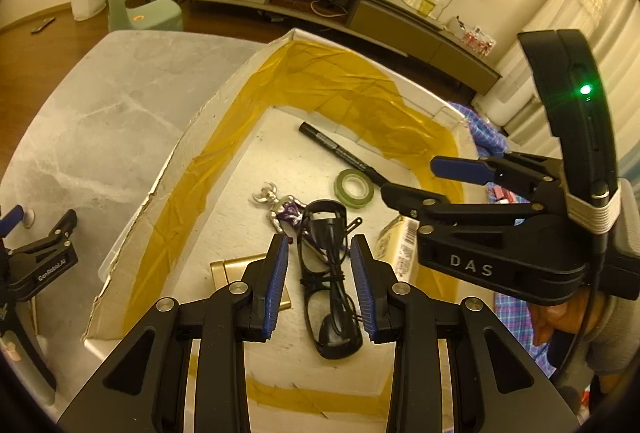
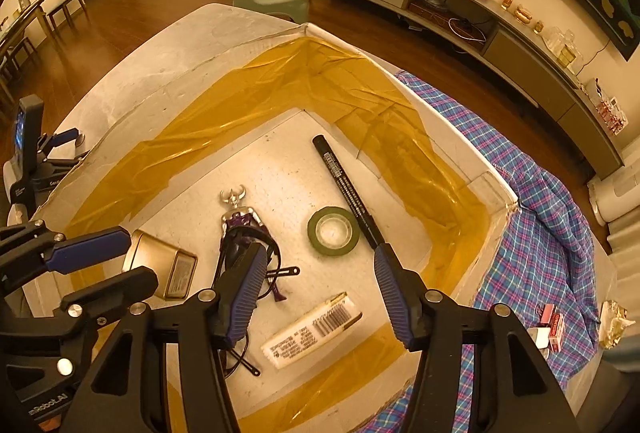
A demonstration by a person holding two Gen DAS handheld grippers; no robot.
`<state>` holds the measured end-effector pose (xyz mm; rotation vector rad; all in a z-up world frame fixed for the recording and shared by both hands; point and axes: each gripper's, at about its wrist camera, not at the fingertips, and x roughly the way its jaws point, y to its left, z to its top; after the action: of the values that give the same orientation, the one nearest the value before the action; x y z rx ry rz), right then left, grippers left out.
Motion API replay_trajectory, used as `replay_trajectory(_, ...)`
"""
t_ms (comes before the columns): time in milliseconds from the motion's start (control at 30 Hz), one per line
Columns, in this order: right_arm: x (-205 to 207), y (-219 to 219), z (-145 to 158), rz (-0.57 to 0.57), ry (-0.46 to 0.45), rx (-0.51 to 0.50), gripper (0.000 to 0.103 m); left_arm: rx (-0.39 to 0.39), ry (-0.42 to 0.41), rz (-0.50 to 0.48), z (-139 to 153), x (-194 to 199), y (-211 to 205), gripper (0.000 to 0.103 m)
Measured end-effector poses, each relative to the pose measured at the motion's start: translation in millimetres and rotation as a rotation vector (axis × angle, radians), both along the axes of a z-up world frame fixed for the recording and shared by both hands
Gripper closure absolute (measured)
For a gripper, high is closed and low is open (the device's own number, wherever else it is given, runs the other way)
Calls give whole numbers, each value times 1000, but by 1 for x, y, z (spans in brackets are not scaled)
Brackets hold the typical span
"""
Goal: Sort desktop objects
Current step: 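Open the left tool to drop the glasses while the right tool drops the tape, then move both open tools back over the items on the plaid shirt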
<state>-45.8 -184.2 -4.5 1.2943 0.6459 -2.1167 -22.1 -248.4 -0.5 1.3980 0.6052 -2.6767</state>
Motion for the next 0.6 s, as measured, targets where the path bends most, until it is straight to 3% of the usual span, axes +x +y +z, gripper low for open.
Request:
replay_trajectory(400, 17, 27, 33, -10, 39, -102, 44, -42, 47, -9, 27, 18, 16, 69)
replay_trajectory(600, 39, 49, 59, 10, 122, -193, 44, -77, 95, -36, 46, 31, 33, 69)
